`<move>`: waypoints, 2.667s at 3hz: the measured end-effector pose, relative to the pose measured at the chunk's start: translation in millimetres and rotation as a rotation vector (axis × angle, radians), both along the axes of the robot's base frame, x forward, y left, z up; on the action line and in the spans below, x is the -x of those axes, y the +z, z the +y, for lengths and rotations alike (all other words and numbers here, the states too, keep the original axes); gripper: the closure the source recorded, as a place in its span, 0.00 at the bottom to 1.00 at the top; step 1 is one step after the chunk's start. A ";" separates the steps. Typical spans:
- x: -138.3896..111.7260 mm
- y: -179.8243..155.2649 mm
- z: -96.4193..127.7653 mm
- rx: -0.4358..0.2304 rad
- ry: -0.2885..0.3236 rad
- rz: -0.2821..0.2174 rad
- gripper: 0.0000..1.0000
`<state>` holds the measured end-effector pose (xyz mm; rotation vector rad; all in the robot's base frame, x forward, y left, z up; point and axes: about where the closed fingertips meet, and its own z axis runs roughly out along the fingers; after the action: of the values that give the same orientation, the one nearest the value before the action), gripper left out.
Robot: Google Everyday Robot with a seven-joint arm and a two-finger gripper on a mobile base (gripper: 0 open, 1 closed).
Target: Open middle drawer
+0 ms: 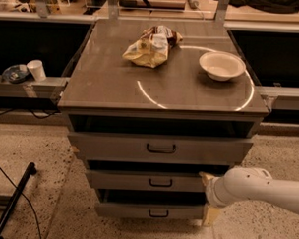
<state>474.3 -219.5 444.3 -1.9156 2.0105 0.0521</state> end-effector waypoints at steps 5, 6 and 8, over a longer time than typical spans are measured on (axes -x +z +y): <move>-36.0 -28.5 9.9 -0.040 0.002 0.038 0.18; -29.7 -28.9 8.9 -0.038 0.013 0.053 0.26; -19.4 -27.4 -0.1 -0.046 0.014 0.067 0.30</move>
Offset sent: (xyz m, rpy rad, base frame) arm 0.0444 0.0062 -0.0277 0.0416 0.0045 -0.0279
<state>493.7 -219.6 416.9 -1.9238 2.0209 0.1671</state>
